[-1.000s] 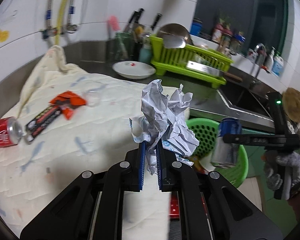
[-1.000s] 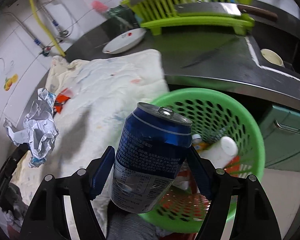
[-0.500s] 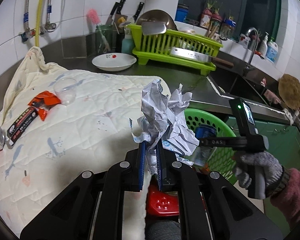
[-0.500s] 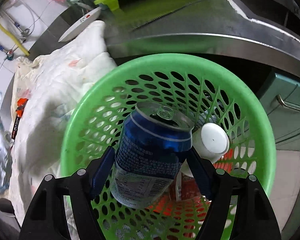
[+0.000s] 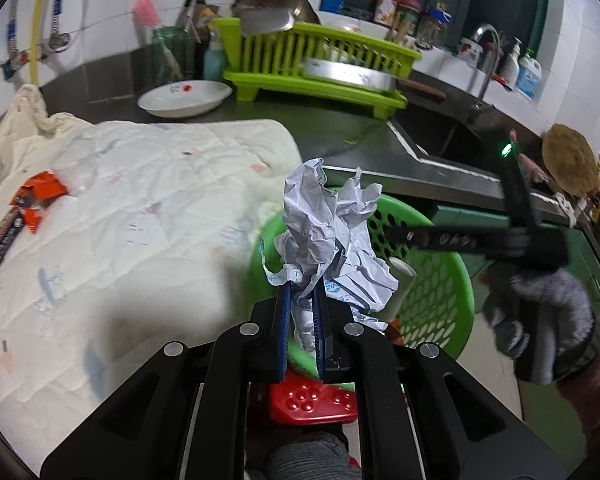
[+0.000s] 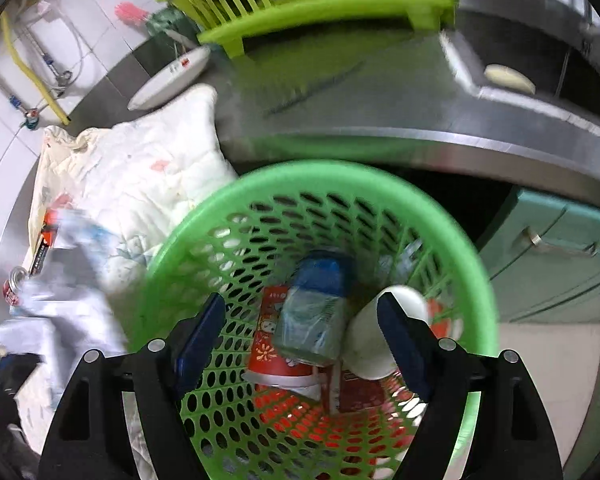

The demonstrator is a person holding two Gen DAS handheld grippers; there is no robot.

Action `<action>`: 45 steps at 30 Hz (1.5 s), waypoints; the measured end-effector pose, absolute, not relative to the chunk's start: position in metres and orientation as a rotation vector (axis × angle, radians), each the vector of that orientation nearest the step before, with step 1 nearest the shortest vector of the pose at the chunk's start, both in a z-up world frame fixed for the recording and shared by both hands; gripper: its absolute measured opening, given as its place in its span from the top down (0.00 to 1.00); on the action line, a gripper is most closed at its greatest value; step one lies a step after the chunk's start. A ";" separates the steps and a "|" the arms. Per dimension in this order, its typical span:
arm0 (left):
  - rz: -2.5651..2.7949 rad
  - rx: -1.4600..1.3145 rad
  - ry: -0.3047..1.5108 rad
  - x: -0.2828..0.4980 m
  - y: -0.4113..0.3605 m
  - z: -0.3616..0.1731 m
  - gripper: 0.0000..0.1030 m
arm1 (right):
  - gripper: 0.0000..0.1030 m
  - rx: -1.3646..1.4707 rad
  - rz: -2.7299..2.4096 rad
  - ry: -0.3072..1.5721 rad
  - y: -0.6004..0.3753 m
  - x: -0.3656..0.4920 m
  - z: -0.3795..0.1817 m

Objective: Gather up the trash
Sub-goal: 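Drop the blue can and crumpled paper into the green basket with both tools, then move both tools back over the red can and clear cup on the cloth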

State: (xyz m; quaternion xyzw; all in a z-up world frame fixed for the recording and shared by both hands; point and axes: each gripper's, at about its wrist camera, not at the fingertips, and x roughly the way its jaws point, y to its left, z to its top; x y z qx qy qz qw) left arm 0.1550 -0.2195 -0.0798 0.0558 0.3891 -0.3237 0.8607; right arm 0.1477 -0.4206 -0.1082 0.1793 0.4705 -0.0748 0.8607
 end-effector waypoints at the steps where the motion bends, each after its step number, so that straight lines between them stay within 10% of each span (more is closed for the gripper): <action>1: -0.687 0.121 0.825 0.155 -0.225 -0.083 0.91 | 0.27 0.360 -0.159 0.975 -0.421 0.145 -0.103; 10: -0.727 0.137 0.887 0.154 -0.254 -0.105 0.85 | 0.27 0.380 -0.176 0.896 -0.437 0.122 -0.073; 17: -0.739 0.101 0.866 0.151 -0.246 -0.100 0.46 | 0.27 0.395 -0.173 0.886 -0.433 0.117 -0.072; 45: -0.409 0.039 0.759 0.176 -0.074 -0.049 0.46 | 0.27 0.278 0.053 0.904 -0.297 0.174 -0.043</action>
